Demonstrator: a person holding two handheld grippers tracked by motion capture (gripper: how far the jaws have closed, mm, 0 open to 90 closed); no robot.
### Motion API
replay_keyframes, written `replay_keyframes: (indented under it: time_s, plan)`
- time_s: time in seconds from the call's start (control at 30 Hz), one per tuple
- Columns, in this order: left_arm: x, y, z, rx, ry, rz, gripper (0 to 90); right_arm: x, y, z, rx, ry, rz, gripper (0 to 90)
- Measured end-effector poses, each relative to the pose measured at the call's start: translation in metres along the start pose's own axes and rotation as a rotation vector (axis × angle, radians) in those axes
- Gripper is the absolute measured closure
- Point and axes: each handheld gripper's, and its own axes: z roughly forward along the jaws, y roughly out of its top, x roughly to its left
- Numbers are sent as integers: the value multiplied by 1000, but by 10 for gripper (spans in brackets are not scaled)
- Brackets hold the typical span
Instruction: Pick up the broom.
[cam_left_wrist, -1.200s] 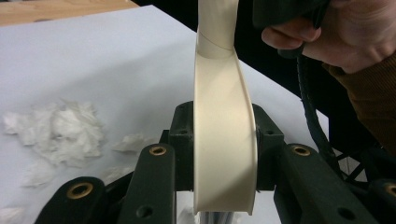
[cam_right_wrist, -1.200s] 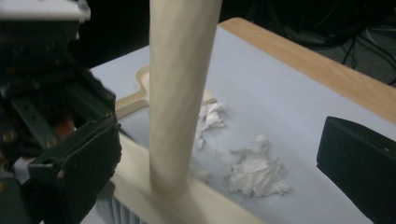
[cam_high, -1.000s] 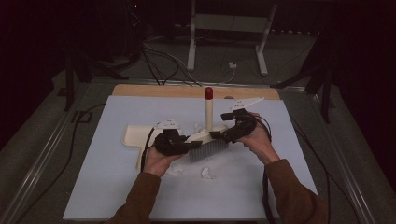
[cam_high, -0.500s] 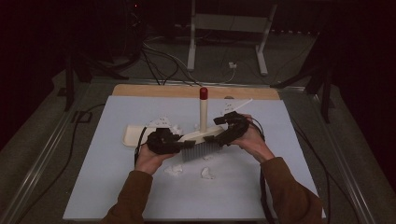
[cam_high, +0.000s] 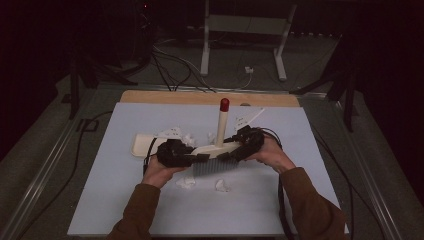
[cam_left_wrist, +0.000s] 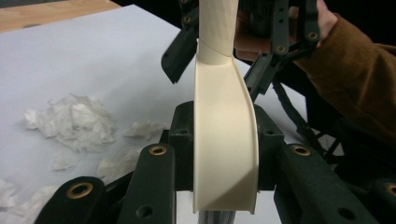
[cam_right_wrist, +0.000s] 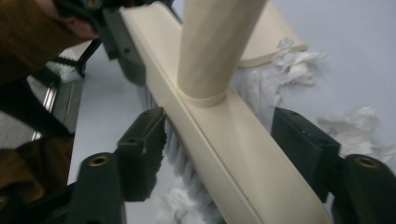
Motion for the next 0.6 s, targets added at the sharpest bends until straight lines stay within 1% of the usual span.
replay_keyframes:
  time_s: [0.03, 0.07, 0.13, 0.2, 0.3, 0.33, 0.4, 0.47, 0.53, 0.6]
  plan:
    - [0, 0, 0, -2, -7, -1, 692, 0, -1, 0, 7, 15, -9, 414]
    - [1, -1, 0, -6, -10, -3, 692, 0, -1, 0, 7, 15, -9, 414]
    - [3, -2, -1, -24, -6, -17, 670, 0, -3, 0, 12, 32, -15, 461]
    - [4, -2, -2, -33, -1, -31, 639, 0, -5, 0, 8, 55, -10, 508]
    - [5, -2, -2, -31, 23, -43, 577, -1, -7, 0, 4, 93, -3, 581]
    - [4, -2, -2, -32, 39, -43, 547, 0, -8, 0, 1, 104, -2, 609]
    - [4, -1, -1, -32, 56, -48, 481, 1, -8, 0, -9, 128, -8, 656]
    - [4, -1, -1, -41, 77, -60, 420, 3, -7, 0, -26, 133, -14, 677]
    - [5, 0, -4, -72, 94, -84, 391, 5, -5, 0, -34, 118, -9, 679]
    - [4, 1, -6, -86, 121, -94, 355, 5, -4, -1, -45, 106, -1, 680]
